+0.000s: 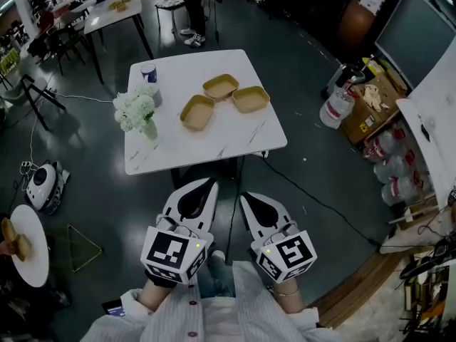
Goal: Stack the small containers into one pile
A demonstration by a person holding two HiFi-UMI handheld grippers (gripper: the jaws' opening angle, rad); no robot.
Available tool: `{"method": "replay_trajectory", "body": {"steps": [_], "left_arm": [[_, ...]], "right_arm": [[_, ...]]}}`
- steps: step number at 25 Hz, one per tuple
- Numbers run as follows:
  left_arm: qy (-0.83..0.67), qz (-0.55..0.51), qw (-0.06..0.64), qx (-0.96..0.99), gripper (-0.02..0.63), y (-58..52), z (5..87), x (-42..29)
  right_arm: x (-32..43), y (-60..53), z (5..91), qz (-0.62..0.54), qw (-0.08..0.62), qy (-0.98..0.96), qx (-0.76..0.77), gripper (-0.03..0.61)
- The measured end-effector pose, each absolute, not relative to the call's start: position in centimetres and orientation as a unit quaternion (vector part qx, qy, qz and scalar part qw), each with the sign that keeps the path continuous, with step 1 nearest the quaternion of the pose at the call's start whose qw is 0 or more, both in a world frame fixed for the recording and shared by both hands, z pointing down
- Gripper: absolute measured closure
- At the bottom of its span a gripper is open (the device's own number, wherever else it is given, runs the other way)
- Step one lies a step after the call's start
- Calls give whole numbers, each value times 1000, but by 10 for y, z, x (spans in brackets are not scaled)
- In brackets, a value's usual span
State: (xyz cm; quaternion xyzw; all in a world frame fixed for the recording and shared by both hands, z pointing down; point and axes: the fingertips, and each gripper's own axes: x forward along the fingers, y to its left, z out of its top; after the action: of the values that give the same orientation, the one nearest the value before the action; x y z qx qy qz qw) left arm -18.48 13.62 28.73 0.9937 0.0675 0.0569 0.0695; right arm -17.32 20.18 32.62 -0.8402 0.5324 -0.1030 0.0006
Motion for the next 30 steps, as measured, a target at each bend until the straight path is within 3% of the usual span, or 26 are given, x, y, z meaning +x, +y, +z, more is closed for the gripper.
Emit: {"method": "replay_trajectory", "body": {"steps": [16, 30], "left_arm": [[43, 58, 65, 995, 597, 130, 293, -169], [46, 75, 71, 994, 597, 62, 303, -58]], "right_arm": [[-155, 210, 335, -105, 10, 542, -834, 568], [-47, 147, 352, -138, 0, 539, -831, 568]]}}
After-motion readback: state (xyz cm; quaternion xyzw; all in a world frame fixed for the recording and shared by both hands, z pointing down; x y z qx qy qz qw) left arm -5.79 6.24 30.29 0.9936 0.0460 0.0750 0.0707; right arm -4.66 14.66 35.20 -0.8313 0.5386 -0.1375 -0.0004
